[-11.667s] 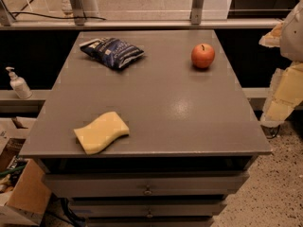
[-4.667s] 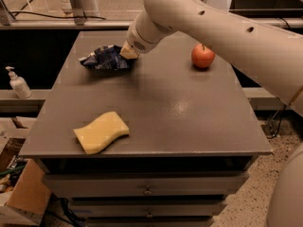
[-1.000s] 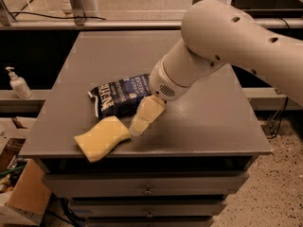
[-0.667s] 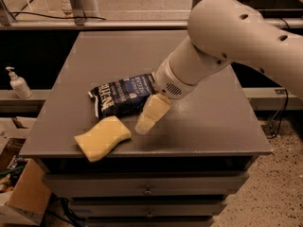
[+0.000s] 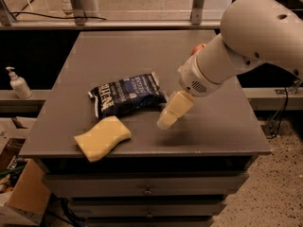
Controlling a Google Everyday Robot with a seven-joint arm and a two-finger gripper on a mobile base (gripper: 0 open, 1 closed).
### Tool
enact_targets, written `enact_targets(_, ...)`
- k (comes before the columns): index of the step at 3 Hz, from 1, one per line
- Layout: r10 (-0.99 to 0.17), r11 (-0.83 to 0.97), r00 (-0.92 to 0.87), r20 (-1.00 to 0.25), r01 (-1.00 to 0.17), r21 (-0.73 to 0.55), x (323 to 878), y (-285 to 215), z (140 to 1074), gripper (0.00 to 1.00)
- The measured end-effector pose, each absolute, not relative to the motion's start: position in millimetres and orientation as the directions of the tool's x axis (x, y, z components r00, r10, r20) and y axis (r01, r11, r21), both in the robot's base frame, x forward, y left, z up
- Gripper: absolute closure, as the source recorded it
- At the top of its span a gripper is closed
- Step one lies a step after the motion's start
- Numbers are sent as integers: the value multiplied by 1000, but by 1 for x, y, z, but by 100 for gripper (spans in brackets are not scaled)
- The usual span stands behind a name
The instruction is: Move blue chip bag near sponge
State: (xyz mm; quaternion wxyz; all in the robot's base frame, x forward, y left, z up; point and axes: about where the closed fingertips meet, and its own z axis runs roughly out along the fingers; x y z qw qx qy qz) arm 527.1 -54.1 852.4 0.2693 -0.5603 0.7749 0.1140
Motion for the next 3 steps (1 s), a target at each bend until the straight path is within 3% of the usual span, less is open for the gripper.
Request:
enact_targets(2, -726, 513, -346, -595, -848, -133, 537, -133, 854, 0)
enact_targets(3, -721, 522, -351, -597, -843, -134, 537, -137, 855, 0)
